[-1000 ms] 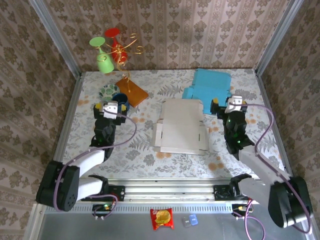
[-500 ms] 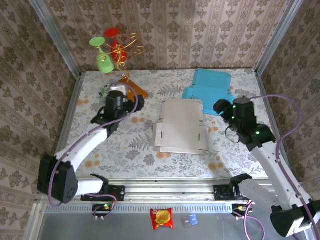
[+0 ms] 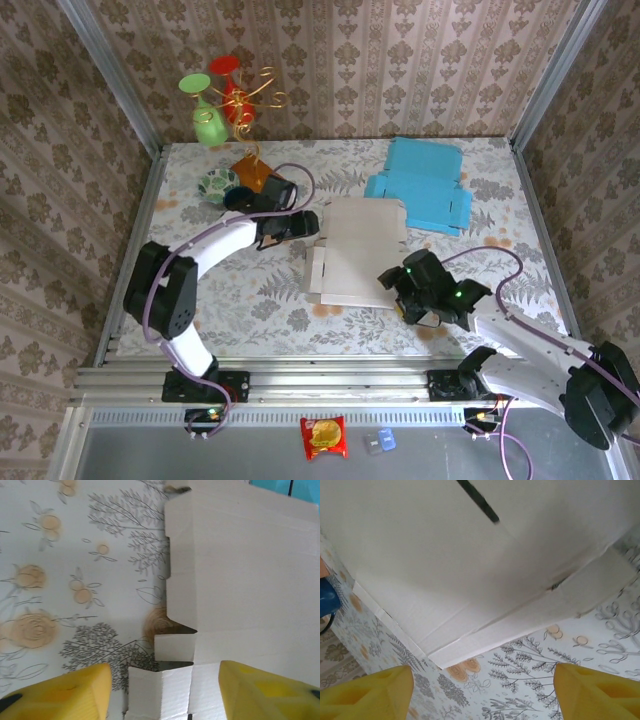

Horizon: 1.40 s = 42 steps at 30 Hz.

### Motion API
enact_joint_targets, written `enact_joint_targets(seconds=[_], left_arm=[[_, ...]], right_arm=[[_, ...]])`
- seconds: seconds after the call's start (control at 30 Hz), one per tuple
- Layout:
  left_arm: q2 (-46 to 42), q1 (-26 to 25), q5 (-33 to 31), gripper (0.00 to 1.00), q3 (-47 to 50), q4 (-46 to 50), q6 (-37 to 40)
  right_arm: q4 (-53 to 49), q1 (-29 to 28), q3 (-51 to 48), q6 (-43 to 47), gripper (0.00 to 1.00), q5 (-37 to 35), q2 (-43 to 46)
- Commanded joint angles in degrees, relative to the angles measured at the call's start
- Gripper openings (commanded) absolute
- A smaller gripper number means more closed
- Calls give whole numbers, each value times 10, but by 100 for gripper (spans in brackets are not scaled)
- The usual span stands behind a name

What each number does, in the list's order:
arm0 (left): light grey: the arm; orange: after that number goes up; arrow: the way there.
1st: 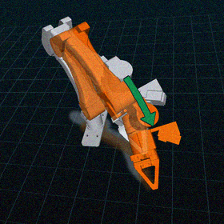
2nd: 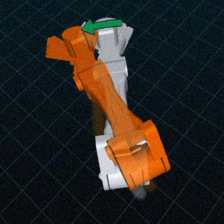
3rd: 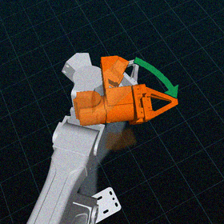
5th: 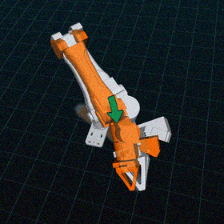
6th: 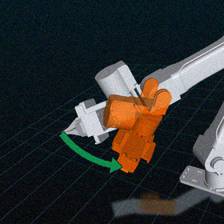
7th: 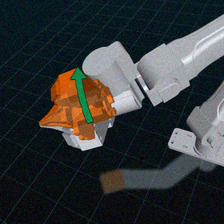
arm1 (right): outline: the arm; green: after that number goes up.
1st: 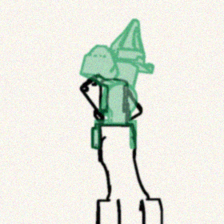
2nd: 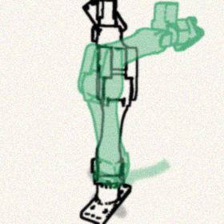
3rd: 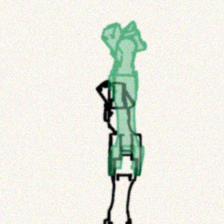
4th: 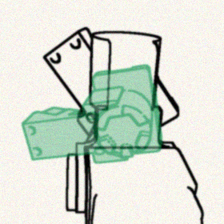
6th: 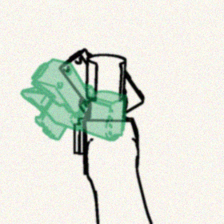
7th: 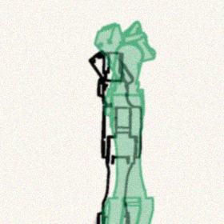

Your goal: Fold the paper box

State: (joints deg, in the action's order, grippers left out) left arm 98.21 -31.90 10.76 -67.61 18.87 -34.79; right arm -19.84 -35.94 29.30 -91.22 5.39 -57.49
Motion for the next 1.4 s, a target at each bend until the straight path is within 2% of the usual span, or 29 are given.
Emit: enact_joint_targets(seconds=[0.0, 0.23, 0.43, 0.57, 0.7, 0.97, 1.17, 1.37], left_arm=[[21, -9, 26, 55, -17, 7, -7], [25, -11, 34, 50, 11, -14, -11], [34, -11, 53, 49, 35, -34, -9], [38, -11, 57, 48, 46, -32, -8], [34, -11, 60, 48, 59, -32, -13], [17, -18, 73, 47, 96, -51, -50], [15, -47, 90, 45, 104, -59, -77], [19, -63, 85, 43, 103, -66, -95]], right_arm=[[79, -24, -22, -90, 76, 1, -12], [166, -48, -62, -144, 78, 16, -67], [222, -43, -62, -122, 79, 18, -122], [251, -14, -62, -95, 79, 30, -151], [219, 21, -34, -36, 78, 37, -158], [187, 105, -18, 28, 77, 61, -140], [173, 174, -15, 67, 76, 86, -112], [179, 183, -60, 61, 74, 104, -81]])
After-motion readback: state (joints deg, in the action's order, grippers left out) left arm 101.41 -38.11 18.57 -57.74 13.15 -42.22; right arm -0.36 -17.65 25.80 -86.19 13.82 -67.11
